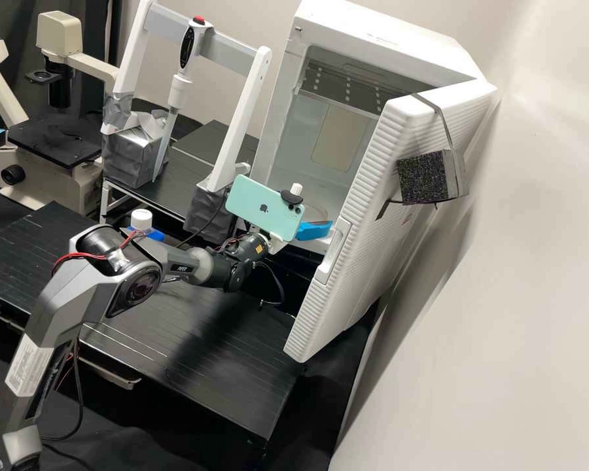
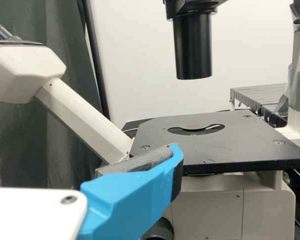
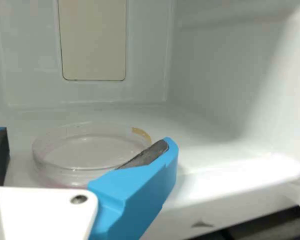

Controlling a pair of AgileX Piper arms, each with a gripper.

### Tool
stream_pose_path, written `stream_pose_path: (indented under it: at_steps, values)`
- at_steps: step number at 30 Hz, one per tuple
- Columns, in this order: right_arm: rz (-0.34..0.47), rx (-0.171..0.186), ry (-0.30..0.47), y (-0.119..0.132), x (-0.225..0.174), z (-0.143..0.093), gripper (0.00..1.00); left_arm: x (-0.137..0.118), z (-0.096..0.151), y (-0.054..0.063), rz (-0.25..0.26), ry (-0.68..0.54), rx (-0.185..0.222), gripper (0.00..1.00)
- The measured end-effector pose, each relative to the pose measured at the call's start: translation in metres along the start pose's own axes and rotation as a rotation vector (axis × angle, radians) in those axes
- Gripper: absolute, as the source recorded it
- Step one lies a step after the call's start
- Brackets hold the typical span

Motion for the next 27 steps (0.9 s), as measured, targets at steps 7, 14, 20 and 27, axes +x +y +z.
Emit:
stream_pose_path:
  at_steps: [7,14,20,27]
  values:
    - [0.000,-0.005,-0.011,0.003,0.016,0.002,1.00,0.000,0.000,0.000,0.000,0.000,0.000,1.00]
    - [-0.008,0.015,-0.010,0.001,0.030,0.005,0.00,0.000,0.000,0.000,0.000,0.000,0.000,1.00]
    - [-0.022,0.016,-0.004,0.002,0.033,0.005,0.00,0.000,0.000,0.000,0.000,0.000,0.000,1.00]
    - [-0.040,0.023,0.005,0.002,0.032,0.006,0.00,0.000,0.000,0.000,0.000,0.000,0.000,1.00]
